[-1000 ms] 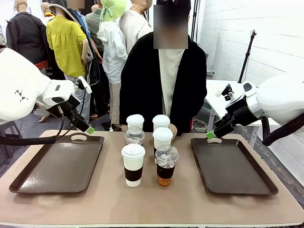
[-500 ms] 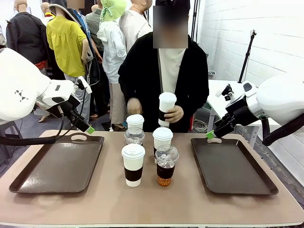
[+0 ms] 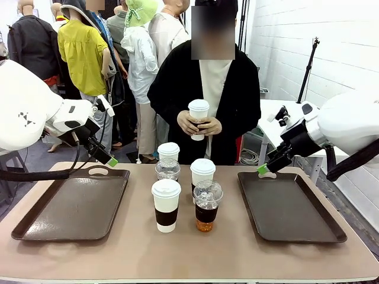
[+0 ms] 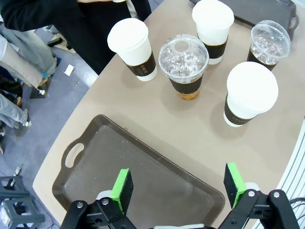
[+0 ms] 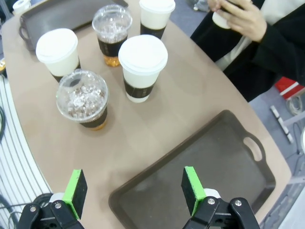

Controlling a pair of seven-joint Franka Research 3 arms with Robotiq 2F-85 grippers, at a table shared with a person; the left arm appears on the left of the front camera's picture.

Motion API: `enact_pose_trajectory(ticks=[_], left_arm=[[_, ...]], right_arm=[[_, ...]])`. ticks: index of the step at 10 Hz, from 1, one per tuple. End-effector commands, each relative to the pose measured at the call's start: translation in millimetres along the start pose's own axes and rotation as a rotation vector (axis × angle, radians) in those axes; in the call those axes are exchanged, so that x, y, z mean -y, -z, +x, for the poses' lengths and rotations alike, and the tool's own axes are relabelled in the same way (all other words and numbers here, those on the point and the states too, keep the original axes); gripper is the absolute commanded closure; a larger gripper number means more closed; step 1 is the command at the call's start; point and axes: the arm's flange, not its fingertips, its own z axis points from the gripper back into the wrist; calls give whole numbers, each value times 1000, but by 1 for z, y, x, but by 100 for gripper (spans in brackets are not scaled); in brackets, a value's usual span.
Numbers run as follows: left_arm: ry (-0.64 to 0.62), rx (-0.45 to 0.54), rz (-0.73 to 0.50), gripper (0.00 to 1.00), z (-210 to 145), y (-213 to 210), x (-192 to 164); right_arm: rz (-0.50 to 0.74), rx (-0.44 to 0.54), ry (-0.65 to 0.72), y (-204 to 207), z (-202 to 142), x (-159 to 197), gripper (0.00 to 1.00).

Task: Distribute the coffee onto the tray.
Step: Pick up one iced Americano and place it on the right Handle tray.

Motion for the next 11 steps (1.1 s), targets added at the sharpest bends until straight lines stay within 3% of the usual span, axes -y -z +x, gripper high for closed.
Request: enact_pose_trajectory(ticks=[1,4,6,9,11], left_arm=[[-8,5,-9,0,-2,1,-2],[-8,5,-9,0,-2,1,-2],[-8,5,-9,0,-2,1,-2],[-8,5,-9,0,-2,1,-2],[-8,5,-9,0,-2,1,-2]], right_arm=[[4,-129,-17,3,16,13,0],[51,-241,-110,13,23,24,0],[171,-254,-233,29,10,34,0],[245,-173,-379,47,-13,39,0],[261,-43,-404,62,-30,38,0]])
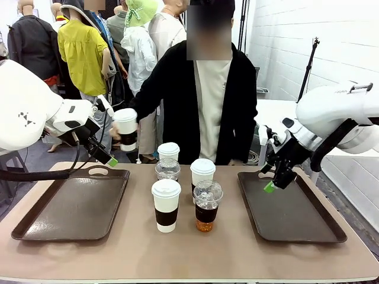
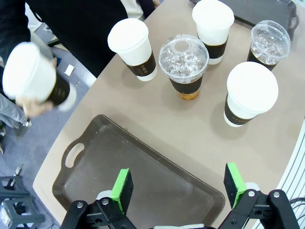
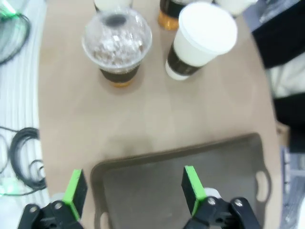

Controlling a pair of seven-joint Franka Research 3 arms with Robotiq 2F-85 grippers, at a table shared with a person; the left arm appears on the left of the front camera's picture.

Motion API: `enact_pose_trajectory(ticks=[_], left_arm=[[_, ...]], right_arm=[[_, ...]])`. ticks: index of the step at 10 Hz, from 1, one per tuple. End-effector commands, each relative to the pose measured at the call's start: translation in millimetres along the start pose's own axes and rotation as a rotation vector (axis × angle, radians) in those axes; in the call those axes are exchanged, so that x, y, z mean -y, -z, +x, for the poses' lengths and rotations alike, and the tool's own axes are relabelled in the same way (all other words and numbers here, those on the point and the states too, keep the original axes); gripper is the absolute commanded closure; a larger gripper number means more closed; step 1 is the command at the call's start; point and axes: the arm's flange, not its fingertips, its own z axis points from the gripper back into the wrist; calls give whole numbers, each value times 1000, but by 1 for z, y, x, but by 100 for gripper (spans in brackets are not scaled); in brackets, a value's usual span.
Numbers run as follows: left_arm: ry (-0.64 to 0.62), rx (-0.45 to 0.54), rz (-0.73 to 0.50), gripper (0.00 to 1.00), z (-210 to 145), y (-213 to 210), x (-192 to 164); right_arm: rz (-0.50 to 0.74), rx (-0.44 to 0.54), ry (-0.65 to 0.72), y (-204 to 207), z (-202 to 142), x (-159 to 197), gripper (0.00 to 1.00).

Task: Distribute the coffee onto the tray.
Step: Pick up one iced Americano and place it on the right Handle tray.

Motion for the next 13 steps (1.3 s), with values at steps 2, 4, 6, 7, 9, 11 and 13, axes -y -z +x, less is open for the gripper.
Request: enact_pose_trajectory(ticks=[2,4,6,7,9,11,13], left_arm=[[-8,5,-10,0,-2,1,-1],[-8,5,-10,0,-2,1,-1],[-8,5,-10,0,-2,1,-1],[-8,5,-10,0,-2,1,-1],[-8,5,-10,0,-2,1,-1],[-8,5,-10,0,-2,1,-1],[-8,5,-10,0,-2,1,-1]], right_arm=[[-19,242,-1,36,-25,0,0],[-25,321,38,54,-32,-1,0],[11,377,53,67,-41,-2,0],[19,386,63,73,-45,-2,0],[5,364,76,64,-39,-6,0],[5,364,76,64,-39,-6,0],[5,364,76,64,-39,-6,0]])
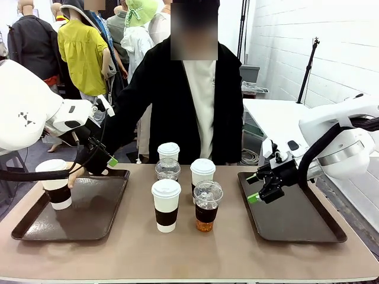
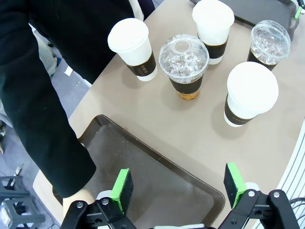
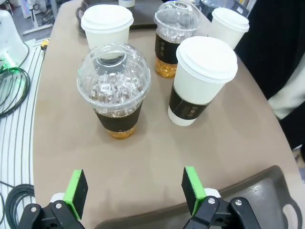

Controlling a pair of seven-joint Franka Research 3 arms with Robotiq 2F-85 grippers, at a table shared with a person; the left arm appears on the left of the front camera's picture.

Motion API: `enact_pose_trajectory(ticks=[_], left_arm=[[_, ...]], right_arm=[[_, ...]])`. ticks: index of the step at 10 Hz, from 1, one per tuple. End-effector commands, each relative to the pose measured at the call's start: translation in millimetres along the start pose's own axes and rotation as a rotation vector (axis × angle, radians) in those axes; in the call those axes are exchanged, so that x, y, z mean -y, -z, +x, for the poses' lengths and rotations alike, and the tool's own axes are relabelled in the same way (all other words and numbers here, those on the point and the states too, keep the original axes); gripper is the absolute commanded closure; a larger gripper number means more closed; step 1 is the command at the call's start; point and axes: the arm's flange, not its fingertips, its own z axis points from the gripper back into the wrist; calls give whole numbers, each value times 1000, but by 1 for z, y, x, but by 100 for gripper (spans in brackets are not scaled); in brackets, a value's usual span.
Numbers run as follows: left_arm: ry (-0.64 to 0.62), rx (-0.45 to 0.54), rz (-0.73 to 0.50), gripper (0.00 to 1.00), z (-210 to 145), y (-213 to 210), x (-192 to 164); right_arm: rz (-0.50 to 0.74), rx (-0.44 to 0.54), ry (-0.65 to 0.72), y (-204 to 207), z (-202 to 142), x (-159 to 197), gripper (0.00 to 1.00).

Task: Distribute the coffee onto the tray.
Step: Pick up one iced Americano and place it on the right Handle tray.

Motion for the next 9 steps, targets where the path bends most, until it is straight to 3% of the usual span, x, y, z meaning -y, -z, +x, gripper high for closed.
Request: enact_pose_trajectory(ticks=[1,4,9], left_arm=[[-8,5,-11,0,-2,1,-1],[-8,5,-11,0,-2,1,-1],[-8,5,-11,0,-2,1,-1]], right_arm=[[1,1,3,1,-1,0,0],[65,133,-34,28,-28,29,0],[153,231,-46,62,-63,39,0]])
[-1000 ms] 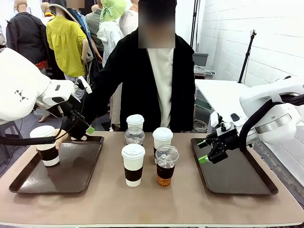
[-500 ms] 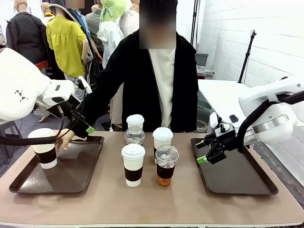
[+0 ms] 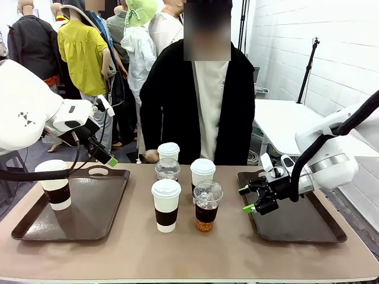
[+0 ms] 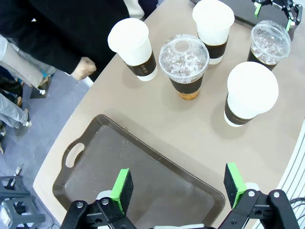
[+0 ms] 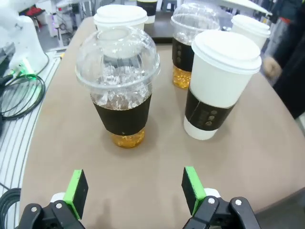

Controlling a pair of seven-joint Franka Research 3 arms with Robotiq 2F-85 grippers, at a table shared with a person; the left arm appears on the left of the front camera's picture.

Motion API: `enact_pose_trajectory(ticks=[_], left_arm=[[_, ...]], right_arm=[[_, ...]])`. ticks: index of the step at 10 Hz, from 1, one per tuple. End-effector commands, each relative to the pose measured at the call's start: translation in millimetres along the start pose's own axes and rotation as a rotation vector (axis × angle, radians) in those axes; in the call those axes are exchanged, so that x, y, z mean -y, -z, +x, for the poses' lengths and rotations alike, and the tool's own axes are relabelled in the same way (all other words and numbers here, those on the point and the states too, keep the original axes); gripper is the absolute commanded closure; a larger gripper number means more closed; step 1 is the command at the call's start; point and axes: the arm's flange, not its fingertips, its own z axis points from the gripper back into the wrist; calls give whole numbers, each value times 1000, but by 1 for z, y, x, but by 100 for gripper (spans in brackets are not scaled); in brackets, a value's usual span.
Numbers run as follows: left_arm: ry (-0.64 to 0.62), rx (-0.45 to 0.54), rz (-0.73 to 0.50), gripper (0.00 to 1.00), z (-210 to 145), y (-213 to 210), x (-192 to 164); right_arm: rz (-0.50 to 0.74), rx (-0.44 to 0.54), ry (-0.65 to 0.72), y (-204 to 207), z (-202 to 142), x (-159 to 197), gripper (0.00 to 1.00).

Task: Distribute the coffee onto the tray.
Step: Pick up one iced Americano and place it on the right Handle tray.

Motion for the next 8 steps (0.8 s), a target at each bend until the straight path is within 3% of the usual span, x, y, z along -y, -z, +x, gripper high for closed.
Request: enact_pose_trajectory(ticks=[1,8], left_arm=[[-7,5,-11,0,-2,1,-1],[-7,5,-11,0,-2,1,-1]], right_arm=[[-2,67,-28,15,-7,13,0],[68,146,-30,63,-8,21,0]])
